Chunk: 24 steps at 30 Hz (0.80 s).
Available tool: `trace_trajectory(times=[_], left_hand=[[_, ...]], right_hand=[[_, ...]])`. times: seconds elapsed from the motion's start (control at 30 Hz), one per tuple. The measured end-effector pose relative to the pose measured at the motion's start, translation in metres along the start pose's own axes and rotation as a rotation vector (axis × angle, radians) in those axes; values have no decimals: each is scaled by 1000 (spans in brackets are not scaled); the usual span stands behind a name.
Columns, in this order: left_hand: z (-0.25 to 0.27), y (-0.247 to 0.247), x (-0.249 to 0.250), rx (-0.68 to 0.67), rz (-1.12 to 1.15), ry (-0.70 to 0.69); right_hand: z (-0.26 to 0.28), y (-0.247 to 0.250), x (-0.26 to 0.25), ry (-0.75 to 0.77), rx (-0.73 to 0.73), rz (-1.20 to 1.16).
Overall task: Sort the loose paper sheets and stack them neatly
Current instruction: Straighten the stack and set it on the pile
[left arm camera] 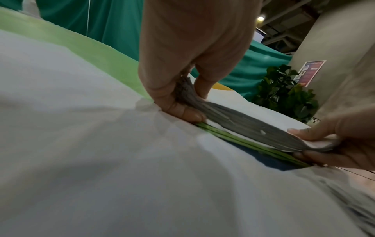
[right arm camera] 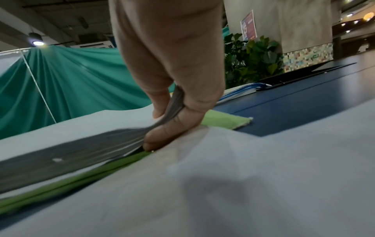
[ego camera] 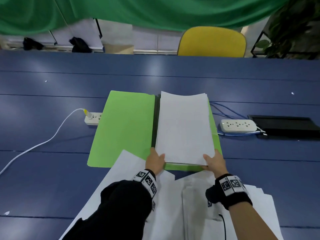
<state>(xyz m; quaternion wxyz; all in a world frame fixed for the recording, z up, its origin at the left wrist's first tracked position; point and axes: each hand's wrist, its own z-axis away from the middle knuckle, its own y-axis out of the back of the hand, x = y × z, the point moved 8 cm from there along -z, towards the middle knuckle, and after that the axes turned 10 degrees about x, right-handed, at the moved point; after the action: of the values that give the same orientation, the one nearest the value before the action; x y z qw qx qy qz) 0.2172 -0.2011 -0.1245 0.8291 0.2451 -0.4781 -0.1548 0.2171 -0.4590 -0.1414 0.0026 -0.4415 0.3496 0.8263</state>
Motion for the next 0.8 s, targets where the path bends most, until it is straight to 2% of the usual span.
trace_trajectory(times=[0.17,0.27,0.47,0.57,0.7,0.8], left_hand=[[0,5,18,-17,83,-23],[-4,5,20,-24,153,7],[-2,0,23,-45,156,57],[0,-1,21,-24,164,75],[-1,2,28,-36,293,65],[4,11,35,-77,435,116]], right_hand=[[9,10,-22,131,16,72],[7,10,-25,108,-17,60],[13,8,-23,19,-26,52],[14,13,-26,58,19,106],[11,18,-25,8,-34,-126],[17,23,-31,-38,-163,-315]])
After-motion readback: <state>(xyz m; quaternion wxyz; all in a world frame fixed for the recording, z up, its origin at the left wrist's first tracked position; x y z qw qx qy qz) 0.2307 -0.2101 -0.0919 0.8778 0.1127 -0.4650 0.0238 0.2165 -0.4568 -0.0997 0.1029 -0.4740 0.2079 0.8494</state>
